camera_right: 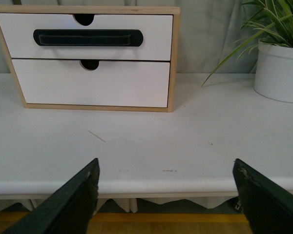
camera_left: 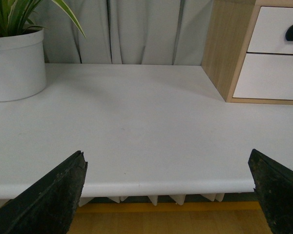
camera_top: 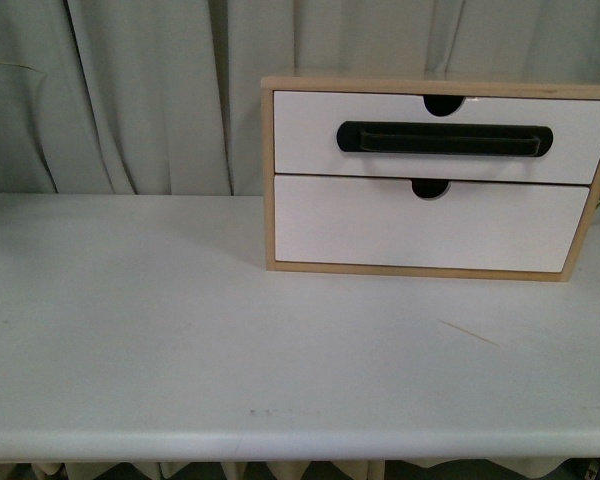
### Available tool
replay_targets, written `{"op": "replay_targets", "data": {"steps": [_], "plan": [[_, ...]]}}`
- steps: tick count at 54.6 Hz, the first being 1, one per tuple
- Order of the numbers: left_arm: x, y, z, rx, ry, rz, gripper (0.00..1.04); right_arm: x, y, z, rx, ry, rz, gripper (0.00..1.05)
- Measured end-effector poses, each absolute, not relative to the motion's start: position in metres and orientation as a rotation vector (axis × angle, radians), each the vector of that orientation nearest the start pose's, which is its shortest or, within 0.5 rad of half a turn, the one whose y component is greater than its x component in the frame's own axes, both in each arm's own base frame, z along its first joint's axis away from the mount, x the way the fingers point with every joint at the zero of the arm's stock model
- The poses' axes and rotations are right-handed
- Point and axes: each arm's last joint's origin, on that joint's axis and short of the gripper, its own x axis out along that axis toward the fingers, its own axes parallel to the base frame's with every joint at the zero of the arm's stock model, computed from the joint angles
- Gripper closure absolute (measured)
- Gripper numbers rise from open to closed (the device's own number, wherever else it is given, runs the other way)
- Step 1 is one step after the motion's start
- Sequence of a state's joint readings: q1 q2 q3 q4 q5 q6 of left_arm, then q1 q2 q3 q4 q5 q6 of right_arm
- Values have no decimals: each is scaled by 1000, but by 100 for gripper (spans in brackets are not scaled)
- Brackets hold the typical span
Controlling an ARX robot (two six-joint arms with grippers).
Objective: Close drawer sideways
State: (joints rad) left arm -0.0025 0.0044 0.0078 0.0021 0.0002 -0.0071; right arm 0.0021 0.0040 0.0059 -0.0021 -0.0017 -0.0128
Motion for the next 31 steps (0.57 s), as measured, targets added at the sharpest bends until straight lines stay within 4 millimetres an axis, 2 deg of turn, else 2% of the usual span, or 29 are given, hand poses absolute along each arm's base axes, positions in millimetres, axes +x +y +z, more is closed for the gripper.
{"op": "replay_targets", "data": {"steps": [2,6,31], "plan": [[97,0,166,-6,-6,-3,5,98,0,165,-12,0,4,7],[97,0,166,-6,-6,-2,6,98,0,165,-11,0,4,9],[97,0,166,-6,-6,-2,6,98,0,165,-11,0,4,9]]}}
